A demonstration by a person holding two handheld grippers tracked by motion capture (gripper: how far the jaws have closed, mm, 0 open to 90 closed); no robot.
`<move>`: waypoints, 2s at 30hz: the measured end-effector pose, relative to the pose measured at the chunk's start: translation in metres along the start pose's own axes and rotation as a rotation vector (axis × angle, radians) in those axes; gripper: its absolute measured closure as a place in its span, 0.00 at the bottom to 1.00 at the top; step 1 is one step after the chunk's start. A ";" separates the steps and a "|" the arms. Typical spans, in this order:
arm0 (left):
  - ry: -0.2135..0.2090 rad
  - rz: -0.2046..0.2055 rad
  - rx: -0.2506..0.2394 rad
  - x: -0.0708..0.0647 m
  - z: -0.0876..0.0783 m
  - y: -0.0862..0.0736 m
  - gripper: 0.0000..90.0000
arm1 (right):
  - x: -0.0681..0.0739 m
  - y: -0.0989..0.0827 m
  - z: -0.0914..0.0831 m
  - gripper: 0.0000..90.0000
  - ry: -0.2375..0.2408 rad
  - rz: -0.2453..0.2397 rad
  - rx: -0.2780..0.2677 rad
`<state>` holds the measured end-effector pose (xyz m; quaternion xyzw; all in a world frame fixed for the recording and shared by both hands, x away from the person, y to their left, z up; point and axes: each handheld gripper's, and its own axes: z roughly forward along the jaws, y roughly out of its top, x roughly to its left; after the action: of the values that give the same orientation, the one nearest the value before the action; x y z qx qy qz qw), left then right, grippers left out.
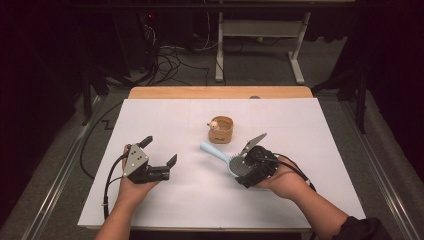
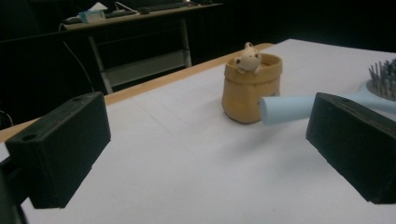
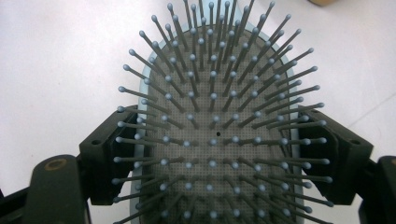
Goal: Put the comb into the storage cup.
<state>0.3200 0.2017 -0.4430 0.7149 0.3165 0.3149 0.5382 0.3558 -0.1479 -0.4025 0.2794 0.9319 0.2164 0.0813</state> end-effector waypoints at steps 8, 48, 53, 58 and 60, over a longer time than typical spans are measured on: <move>0.001 0.029 -0.020 -0.009 -0.004 -0.010 0.00 | 0.005 0.008 0.006 0.23 0.014 -0.018 0.007; -0.012 0.305 0.061 -0.053 0.009 -0.025 0.03 | 0.027 0.035 0.002 0.23 0.053 -0.091 -0.012; -0.014 0.327 0.066 -0.056 0.010 -0.025 0.03 | 0.034 0.043 0.006 0.23 0.061 -0.108 -0.007; -0.012 0.367 0.074 -0.062 0.012 -0.026 0.03 | 0.040 0.051 0.010 0.23 0.073 -0.123 -0.002; -0.007 0.388 0.081 -0.064 0.013 -0.026 0.04 | 0.043 0.054 0.012 0.23 0.072 -0.134 -0.004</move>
<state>0.2891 0.1494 -0.4786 0.7847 0.1836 0.3971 0.4392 0.3496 -0.0790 -0.3905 0.2082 0.9505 0.2222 0.0626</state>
